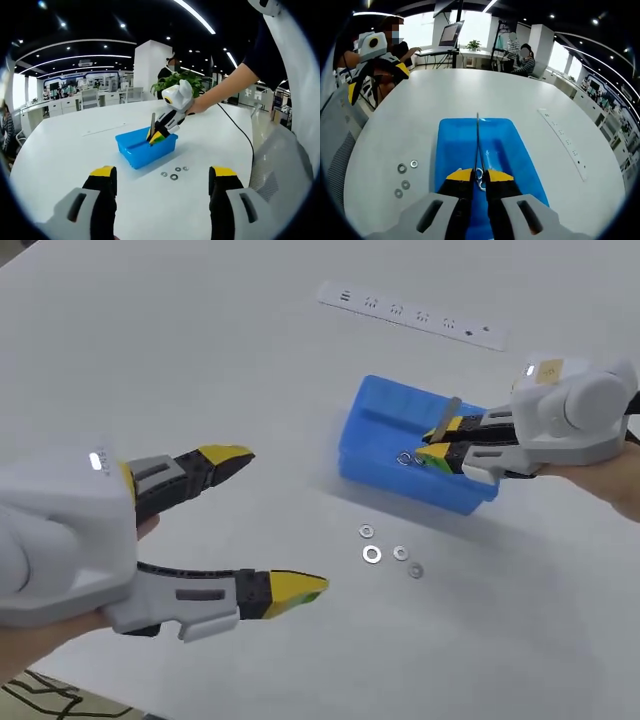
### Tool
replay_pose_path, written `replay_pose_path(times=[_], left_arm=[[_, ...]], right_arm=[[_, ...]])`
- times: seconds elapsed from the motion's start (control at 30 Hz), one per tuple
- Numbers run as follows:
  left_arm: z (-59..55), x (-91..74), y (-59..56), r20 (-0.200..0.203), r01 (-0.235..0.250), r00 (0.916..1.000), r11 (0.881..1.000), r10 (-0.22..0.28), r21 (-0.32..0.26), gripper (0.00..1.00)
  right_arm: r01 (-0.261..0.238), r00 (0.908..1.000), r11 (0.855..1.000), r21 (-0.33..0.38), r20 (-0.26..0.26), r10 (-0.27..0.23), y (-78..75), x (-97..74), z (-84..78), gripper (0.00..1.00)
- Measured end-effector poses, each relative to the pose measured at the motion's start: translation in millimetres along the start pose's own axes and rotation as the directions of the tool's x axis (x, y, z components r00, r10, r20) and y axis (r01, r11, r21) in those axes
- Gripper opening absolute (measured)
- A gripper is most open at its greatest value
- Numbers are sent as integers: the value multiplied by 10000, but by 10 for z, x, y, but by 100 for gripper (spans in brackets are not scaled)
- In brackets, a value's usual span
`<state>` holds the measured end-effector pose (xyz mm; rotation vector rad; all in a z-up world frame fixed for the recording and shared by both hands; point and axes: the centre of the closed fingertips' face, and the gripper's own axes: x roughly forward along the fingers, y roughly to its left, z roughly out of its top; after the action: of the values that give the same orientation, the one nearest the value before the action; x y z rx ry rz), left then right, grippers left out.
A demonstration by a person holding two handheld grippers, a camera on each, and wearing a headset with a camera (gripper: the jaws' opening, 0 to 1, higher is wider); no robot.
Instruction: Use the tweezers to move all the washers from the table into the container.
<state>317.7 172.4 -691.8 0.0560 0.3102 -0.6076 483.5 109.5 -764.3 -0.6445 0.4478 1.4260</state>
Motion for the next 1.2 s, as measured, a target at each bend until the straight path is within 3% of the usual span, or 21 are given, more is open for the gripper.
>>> replay_pose_path(times=[0.1, 0.2, 0.27, 0.37, 0.47, 0.53, 0.6, 0.7, 0.8, 0.97, 1.1, 1.2], left_arm=[[28, 12, 5, 95, 9, 10000, 9999, -8, -145, 77], [136, 69, 11, 399, 105, 9992, 9999, -101, -88, 74], [276, 148, 44, 771, 133, 9969, 9999, -132, -6, 76], [478, 356, 101, 873, 496, 9950, 9988, -494, -1, 77], [692, 572, 122, 1168, 887, 9880, 9907, -1007, 1031, 71], [822, 718, 114, 1237, 1136, 9828, 9774, -1368, 1785, 67], [939, 852, 120, 1571, 1243, 9758, 9771, -1519, 1726, 69], [953, 1030, 124, 1367, 1507, 9748, 9719, -1766, 1807, 77], [962, 1159, 88, 1387, 1813, 9662, 9555, -2171, 2328, 64], [913, 1343, 128, 1185, 2045, 9649, 9539, -2342, 2198, 56], [871, 1433, 105, 929, 2515, 9552, 9359, -2811, 2466, 41], [878, 1469, 140, 916, 2603, 9527, 9336, -2898, 2465, 36]], right_arm=[[6, 10000, 10000, -29, 53, -6, 7, -24, 38, 10], [28, 9999, 10000, -84, 169, -27, 19, -51, 98, 10], [20, 9996, 9999, -150, 284, -16, 35, -69, 148, 10], [-36, 9993, 9996, -273, 370, 46, 73, -82, 204, 10], [-57, 9991, 9992, -395, 420, 74, 96, -87, 238, 10], [-67, 9988, 9990, -448, 472, 88, 104, -93, 260, 10], [-72, 9985, 9988, -476, 544, 98, 108, -101, 281, 10], [-69, 9984, 9986, -521, 556, 98, 107, -108, 284, 10], [-96, 9983, 9987, -496, 571, 124, 109, -120, 281, 10], [-191, 9980, 9981, -589, 594, 226, 127, -135, 284, 10], [-276, 9976, 9974, -664, 617, 317, 138, -141, 286, 10], [-340, 9973, 9970, -699, 624, 384, 146, -146, 282, 10]])
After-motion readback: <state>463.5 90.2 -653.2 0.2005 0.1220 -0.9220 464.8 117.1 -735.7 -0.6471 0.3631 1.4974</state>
